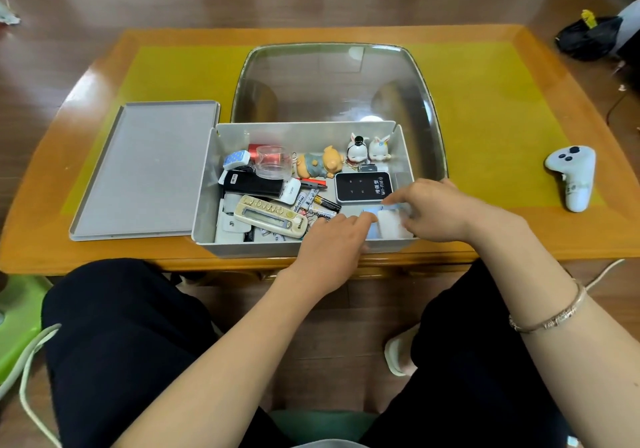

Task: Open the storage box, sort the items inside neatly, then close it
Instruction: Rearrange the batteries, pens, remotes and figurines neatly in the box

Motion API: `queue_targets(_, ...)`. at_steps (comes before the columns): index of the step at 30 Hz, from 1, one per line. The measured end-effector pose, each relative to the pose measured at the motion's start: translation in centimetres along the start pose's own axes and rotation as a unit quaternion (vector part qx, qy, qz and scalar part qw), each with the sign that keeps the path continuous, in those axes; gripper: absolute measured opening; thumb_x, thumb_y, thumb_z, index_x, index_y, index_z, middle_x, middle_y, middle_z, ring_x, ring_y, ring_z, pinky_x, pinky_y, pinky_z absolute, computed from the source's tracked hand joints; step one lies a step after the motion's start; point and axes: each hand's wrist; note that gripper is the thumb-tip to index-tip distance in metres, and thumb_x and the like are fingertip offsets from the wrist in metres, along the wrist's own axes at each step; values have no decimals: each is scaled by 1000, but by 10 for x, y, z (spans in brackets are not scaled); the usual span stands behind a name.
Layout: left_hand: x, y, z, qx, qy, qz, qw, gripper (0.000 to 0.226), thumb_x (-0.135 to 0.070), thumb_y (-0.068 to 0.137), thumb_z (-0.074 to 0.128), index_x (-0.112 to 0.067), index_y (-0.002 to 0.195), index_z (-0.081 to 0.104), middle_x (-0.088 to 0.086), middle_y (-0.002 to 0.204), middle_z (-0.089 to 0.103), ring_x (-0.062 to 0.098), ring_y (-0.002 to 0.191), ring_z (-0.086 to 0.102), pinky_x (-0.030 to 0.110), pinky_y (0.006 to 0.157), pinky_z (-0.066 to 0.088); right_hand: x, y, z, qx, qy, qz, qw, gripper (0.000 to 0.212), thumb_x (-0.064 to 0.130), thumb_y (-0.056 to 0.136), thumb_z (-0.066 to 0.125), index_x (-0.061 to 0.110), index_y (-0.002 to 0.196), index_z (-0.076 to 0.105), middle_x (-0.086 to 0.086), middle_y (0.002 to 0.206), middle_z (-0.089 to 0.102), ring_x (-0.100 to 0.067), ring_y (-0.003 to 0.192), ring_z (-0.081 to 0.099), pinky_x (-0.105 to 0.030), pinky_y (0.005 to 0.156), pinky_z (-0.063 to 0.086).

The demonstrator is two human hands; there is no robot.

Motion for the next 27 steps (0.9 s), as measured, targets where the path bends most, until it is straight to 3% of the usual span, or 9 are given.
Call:
queue_targets(4, 0, 0, 1, -1, 13, 4, 1000, 42, -28, 96, 51, -22, 135, 38, 1, 115, 63, 24, 106, 54, 38, 80, 38, 3, 0, 8, -14, 9, 1, 1000, 47, 11, 93, 40, 29, 136, 47, 1, 138, 51, -21, 130, 40, -41, 101, 30)
queue_targets(11, 1, 0, 1, 2, 16, 9, 1000, 46, -29, 98, 49, -22, 140, 35, 1, 123, 60, 24, 111, 51, 38, 82, 39, 5, 0, 11, -31, 15, -12, 999, 40, 8, 92, 42, 22, 126, 59, -2, 129, 59, -24, 120, 50, -40, 97, 43)
queue_targets(27, 3, -1, 0, 17, 21, 24, 999, 52, -27, 98, 47, -22, 147, 30, 2, 130, 56, 24, 114, 50, 38, 76, 46, 3, 9, 12, -36, 14, -17, 999, 54, 0, 85, 43, 21, 134, 51, 1, 138, 52, -21, 128, 44, -39, 100, 39)
Point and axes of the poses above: each hand's wrist, its own y-axis towards the middle knuckle, its own z-axis out of the palm, x = y × z
